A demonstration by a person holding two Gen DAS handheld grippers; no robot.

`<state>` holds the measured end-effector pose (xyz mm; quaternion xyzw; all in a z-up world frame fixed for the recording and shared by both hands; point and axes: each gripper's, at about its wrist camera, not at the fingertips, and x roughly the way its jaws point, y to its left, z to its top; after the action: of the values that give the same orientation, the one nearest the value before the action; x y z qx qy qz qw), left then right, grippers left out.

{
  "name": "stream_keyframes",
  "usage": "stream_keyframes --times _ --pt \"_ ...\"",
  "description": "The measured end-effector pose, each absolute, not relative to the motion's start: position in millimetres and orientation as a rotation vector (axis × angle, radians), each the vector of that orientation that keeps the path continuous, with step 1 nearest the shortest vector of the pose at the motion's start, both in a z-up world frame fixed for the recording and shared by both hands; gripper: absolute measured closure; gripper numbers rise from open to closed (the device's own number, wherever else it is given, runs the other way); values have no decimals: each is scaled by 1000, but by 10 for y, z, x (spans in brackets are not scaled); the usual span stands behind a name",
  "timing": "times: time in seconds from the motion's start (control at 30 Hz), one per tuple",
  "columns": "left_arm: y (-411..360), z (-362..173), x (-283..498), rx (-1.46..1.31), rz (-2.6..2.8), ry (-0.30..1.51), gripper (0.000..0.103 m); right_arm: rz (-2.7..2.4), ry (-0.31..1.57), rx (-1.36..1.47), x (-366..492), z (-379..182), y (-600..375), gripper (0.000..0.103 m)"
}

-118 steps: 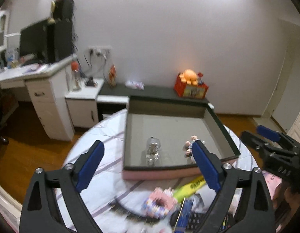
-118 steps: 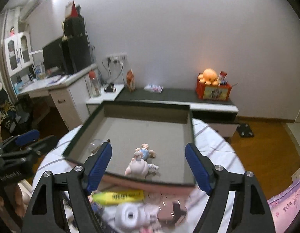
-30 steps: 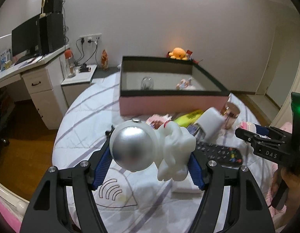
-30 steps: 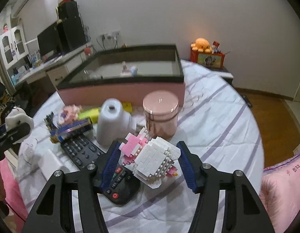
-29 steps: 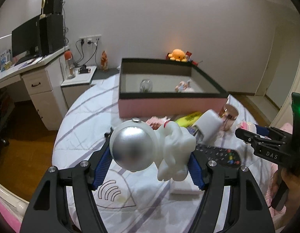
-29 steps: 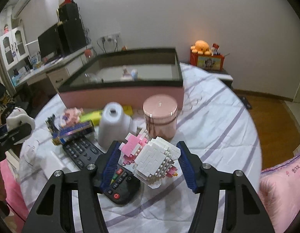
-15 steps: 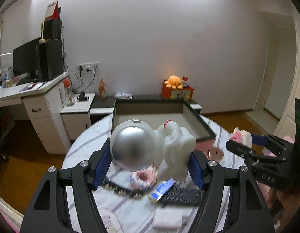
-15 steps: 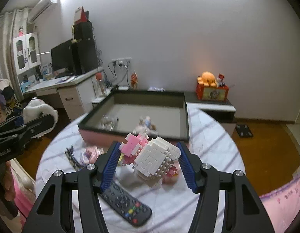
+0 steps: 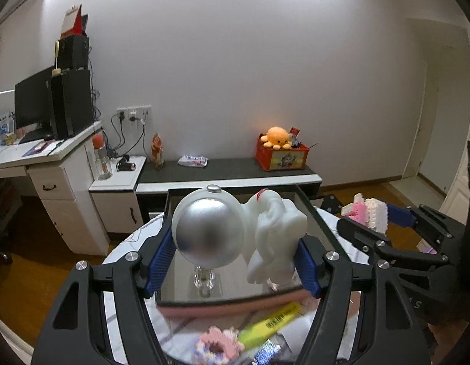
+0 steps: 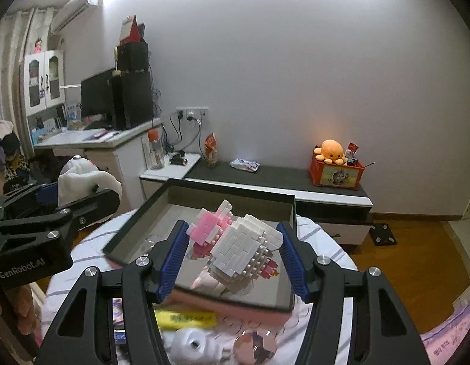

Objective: Organize rigid objects
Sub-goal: 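Carry both items into the box and open both grippers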

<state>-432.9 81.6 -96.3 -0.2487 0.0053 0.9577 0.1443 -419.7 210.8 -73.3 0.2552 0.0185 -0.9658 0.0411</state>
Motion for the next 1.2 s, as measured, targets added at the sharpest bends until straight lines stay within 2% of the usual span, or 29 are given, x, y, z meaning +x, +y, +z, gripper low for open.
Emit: stream_keyframes --times 0.33,0.53,0.77,1.03,1.1,1.13,1.17,1.2 --pt "914 -1390 -5304 -950 2782 80 32 -2905 63 937 -5005 -1053 2241 42" --pt "1019 -1763 -5738 -1158 2705 139 32 -2817 59 1175 -5509 -1463 2289 42" --pt "1133 -2074 -5889 -1317 2630 212 32 -2737 89 1385 -5734 -1701 2314 42" --pt "1220 -2117 -5896 -1386 2596 282 32 -2682 99 1537 -5835 -1825 2362 42" --pt "1205 -2091 -5852 -1373 2593 275 29 -2683 79 1535 -5821 -1809 2367 41" --pt "1196 -2049 -5804 -1354 2605 267 26 -2692 57 1507 -5775 -1770 2387 37" --pt "1179 -2013 -5777 -1339 2614 261 18 -2699 39 1483 -5732 -1735 2399 30" --pt "1173 -1966 -5732 -1319 2623 256 14 -2703 25 1459 -5687 -1700 2405 28"
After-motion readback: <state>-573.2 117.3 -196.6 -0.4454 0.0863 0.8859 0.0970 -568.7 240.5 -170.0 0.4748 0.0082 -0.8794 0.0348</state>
